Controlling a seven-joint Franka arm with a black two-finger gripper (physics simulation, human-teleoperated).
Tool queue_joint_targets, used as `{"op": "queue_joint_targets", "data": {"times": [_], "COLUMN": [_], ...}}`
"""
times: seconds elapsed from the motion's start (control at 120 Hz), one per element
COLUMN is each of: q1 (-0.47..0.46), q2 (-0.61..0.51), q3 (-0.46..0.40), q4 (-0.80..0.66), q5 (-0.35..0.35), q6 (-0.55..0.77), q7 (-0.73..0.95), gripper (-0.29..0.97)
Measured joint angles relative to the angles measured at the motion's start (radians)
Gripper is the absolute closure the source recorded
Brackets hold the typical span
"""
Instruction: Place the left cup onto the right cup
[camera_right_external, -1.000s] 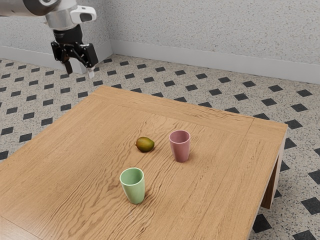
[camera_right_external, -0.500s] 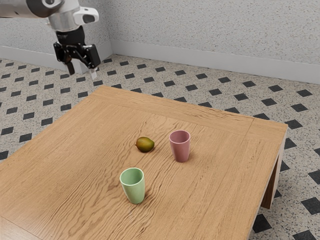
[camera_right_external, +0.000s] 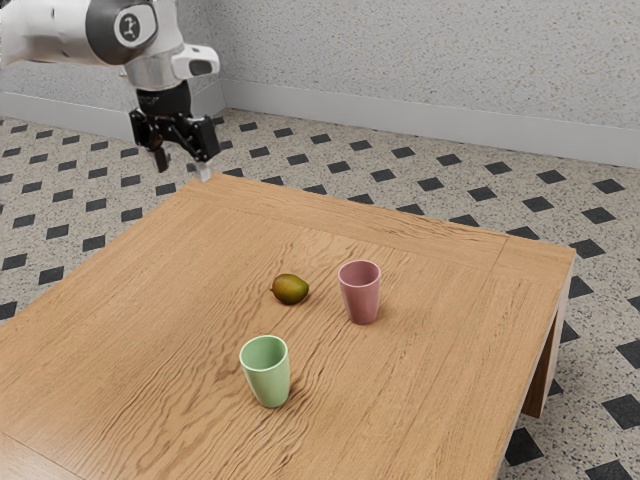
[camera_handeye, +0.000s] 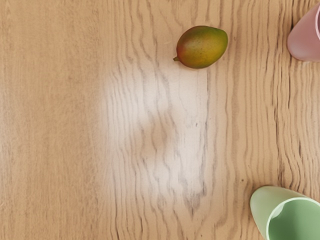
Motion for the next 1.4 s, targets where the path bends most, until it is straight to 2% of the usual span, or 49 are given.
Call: {"op": "queue_joint_targets", "data": {"times": [0.333,0.767,1.4], "q1": [-0.007,-0.025,-0.105], "q2": [0.028,-0.016,-0.072], "q3": [0.0,0.0,0.0], "q4": [-0.045,-0.181,-0.325], "q5": [-0.006,-0.006,0.0], "q6": [0.062,0.166,0.254], "q7": [-0.002,-0.003,-0.008], "gripper": [0.02,0.02,0.02]}}
